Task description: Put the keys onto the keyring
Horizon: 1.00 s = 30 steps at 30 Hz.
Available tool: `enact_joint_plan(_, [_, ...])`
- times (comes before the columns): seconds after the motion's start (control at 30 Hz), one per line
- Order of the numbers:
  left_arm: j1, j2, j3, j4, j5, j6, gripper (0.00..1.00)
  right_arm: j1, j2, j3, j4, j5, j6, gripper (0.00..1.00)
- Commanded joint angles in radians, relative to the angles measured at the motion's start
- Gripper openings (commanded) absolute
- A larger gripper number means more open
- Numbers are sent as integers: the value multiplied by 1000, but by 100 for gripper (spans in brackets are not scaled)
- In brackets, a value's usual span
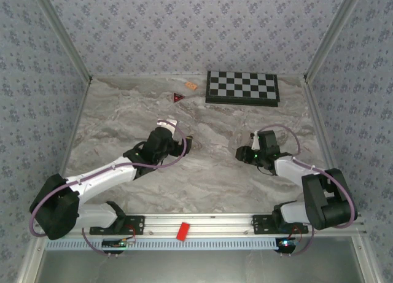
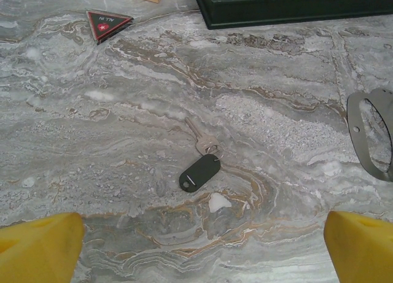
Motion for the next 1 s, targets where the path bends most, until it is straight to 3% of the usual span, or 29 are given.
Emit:
enact_joint_plan(0.0, [-7,-26,17,-10,-23,15,100,20,-32,2,4,-42,-23,41])
enact_joint_plan(0.53, [-12,-41,13,-26,-26,1,100,71,-11,21,-45,81,-80,43])
enact_joint_plan(0.97, [-11,-56,-2,-25,-32,-1,100,243,-14,75,-172,455,-76,43])
